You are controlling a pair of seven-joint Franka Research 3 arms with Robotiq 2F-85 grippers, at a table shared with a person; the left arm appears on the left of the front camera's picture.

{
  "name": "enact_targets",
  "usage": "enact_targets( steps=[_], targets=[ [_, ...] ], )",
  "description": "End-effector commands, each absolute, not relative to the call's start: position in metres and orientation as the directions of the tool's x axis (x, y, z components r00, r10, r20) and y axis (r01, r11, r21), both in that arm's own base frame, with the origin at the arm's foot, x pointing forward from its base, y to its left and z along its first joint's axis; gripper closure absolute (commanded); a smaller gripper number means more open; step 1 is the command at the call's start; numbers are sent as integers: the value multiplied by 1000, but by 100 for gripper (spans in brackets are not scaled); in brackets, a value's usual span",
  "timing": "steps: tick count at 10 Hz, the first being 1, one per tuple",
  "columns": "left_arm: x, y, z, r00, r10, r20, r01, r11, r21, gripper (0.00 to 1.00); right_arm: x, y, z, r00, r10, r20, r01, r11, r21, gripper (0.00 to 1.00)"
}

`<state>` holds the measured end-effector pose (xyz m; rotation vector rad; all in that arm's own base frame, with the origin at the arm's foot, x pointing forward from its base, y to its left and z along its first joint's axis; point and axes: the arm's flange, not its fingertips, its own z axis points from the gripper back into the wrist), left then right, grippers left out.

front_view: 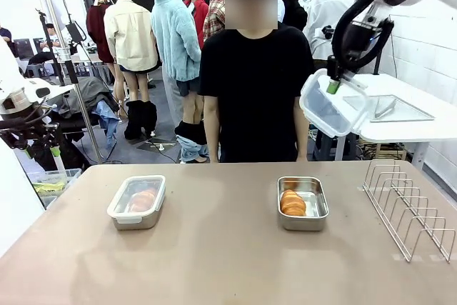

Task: Place the bread in airtight containers.
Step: Release when the human grabs the Airtight Container lid.

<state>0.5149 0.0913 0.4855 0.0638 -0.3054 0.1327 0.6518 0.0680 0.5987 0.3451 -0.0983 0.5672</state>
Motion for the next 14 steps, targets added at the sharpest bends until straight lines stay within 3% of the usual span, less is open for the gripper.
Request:
enact_targets(
  steps=[1,5,14],
  targets=[
    [515,90,486,942,136,307,-160,985,56,33,679,78,604,886,432,169,-464,819,339,100],
    [515,90,486,942,136,307,-160,985,56,33,675,76,579,889,429,158,-457,822,339,100],
    [515,90,486,942,136,307,-160,985,56,33,675,76,579,889,429,158,-457,822,339,100]
  ],
)
